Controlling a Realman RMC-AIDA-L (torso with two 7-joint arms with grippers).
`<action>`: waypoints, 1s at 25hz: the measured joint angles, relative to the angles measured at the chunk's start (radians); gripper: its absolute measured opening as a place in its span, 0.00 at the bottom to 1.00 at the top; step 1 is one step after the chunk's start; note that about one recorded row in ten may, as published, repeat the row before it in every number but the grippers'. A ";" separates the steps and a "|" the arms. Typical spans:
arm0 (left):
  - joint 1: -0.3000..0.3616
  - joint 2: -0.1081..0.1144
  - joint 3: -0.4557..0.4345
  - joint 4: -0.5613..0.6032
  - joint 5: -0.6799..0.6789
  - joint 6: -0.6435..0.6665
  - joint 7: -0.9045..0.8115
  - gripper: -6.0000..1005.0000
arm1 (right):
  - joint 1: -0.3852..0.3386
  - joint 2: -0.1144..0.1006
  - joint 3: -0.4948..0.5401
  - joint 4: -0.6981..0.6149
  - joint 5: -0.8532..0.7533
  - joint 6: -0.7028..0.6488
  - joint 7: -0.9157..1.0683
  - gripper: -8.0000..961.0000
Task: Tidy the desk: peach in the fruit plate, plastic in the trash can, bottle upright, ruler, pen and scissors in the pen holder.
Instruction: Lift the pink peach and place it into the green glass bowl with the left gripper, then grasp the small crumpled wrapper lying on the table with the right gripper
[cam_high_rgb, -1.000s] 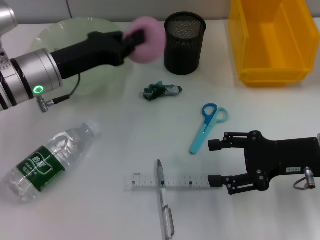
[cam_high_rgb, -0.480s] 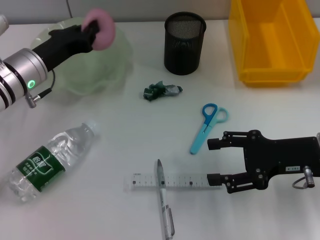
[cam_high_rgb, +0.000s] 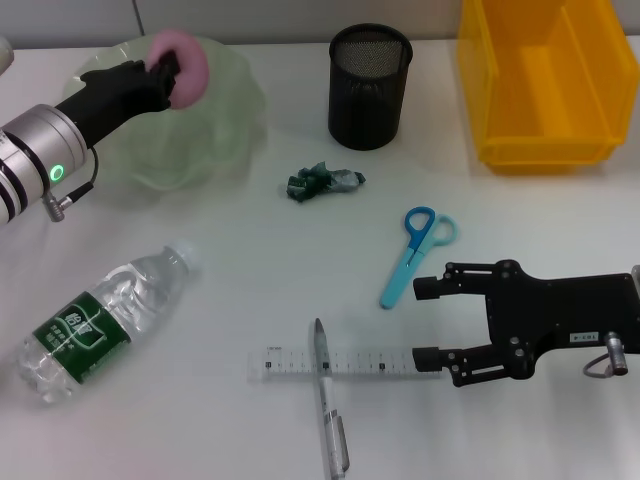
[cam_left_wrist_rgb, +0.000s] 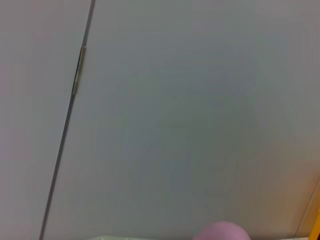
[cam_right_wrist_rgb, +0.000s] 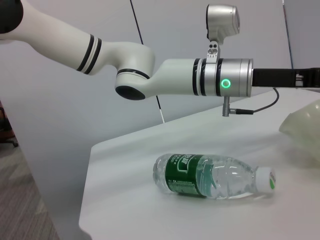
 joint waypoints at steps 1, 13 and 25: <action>0.002 0.000 0.002 0.000 0.000 0.003 0.000 0.10 | 0.000 0.000 0.000 0.000 0.000 0.000 0.000 0.86; -0.001 0.002 0.008 -0.012 -0.001 0.002 -0.007 0.39 | 0.002 -0.001 -0.001 0.000 0.000 0.000 0.000 0.86; -0.003 0.004 0.008 -0.015 -0.001 0.009 -0.025 0.78 | 0.001 -0.002 0.000 0.000 0.000 -0.004 0.000 0.86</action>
